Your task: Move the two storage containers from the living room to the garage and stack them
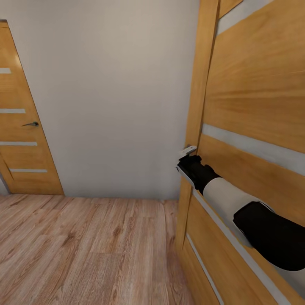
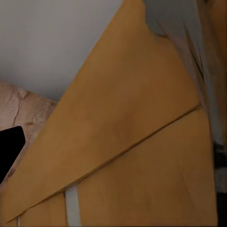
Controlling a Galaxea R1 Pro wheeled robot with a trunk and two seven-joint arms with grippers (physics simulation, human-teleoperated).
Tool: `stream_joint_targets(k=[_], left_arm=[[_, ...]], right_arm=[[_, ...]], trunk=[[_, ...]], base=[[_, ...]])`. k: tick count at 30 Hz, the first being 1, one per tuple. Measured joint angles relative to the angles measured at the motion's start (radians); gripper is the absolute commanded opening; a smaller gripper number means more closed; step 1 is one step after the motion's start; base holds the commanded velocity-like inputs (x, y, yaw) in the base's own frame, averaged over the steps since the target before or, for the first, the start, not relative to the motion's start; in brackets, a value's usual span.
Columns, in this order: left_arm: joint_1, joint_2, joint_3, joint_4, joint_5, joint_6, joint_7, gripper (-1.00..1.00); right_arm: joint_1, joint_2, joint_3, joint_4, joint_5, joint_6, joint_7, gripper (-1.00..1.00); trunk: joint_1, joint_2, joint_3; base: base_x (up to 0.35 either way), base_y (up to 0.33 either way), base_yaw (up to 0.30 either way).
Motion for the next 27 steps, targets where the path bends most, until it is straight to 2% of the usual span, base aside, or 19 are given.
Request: stream_joint_targets(k=[3, 6, 8, 13, 16, 17, 27], left_arm=[[0.000, 0.000, 0.000, 0.000, 0.000, 0.000, 0.000, 1.00], [0.000, 0.000, 0.000, 0.000, 0.000, 0.000, 0.000, 1.00], [0.000, 0.000, 0.000, 0.000, 0.000, 0.000, 0.000, 1.00], [0.000, 0.000, 0.000, 0.000, 0.000, 0.000, 0.000, 1.00], [0.000, 0.000, 0.000, 0.000, 0.000, 0.000, 0.000, 1.00], [0.000, 0.000, 0.000, 0.000, 0.000, 0.000, 0.000, 1.00], [0.000, 0.000, 0.000, 0.000, 0.000, 0.000, 0.000, 1.00]], right_arm=[[0.000, -0.015, 0.000, 0.000, -0.002, 0.000, -0.001, 1.00], [0.000, -0.044, 0.000, 0.000, -0.012, -0.003, 0.001, 1.00], [0.000, -0.062, -0.002, 0.001, 0.008, 0.005, -0.003, 1.00], [0.000, -0.074, -0.002, 0.000, 0.000, 0.002, -0.001, 1.00], [0.000, -0.097, -0.004, 0.000, -0.011, -0.001, 0.000, 1.00], [0.000, -0.103, -0.006, 0.001, 0.002, 0.003, -0.003, 1.00], [0.000, -0.124, -0.005, 0.000, -0.003, 0.005, -0.002, 1.00]], trunk=[[0.000, 0.000, 0.000], [0.000, 0.000, 0.000], [0.000, 0.000, 0.000], [0.000, 0.000, 0.000], [0.000, 0.000, 0.000], [0.000, 0.000, 0.000], [0.000, 0.000, 0.000]], base=[[0.000, 0.000, 0.000], [0.000, 0.000, 0.000], [0.000, 0.000, 0.000], [0.000, 0.000, 0.000], [0.000, 0.000, 0.000], [0.000, 0.000, 0.000], [0.000, 0.000, 0.000]])
